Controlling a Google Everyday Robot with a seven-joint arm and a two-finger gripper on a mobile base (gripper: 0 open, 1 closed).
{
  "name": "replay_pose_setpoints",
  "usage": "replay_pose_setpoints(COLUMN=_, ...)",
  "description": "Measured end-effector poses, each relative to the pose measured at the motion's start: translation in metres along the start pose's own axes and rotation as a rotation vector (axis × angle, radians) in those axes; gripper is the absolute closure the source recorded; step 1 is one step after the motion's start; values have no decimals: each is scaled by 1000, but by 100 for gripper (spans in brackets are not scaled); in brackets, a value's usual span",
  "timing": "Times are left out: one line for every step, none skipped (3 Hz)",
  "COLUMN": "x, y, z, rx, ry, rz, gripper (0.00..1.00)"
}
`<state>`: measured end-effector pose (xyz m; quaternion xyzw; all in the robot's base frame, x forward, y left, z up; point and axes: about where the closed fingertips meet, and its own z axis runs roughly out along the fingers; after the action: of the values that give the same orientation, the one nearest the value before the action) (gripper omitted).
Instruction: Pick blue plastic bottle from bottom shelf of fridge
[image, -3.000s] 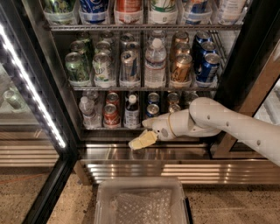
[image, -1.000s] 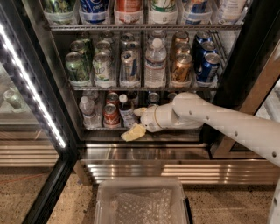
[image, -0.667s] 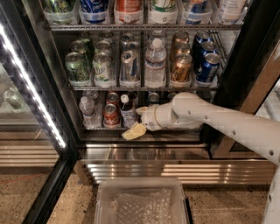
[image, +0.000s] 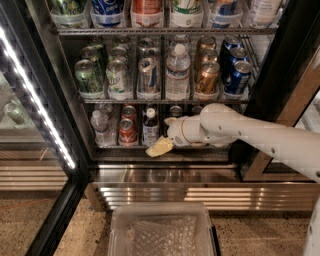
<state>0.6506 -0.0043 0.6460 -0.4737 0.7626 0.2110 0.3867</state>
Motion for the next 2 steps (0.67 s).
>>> replay_pose_setpoints(x=0, y=-5, z=1, rx=19, ry=-14, rz=18, gripper=11)
replay_pose_setpoints(x=-4, y=-2, z=12, rx=-4, ry=-33, rz=28, gripper=13)
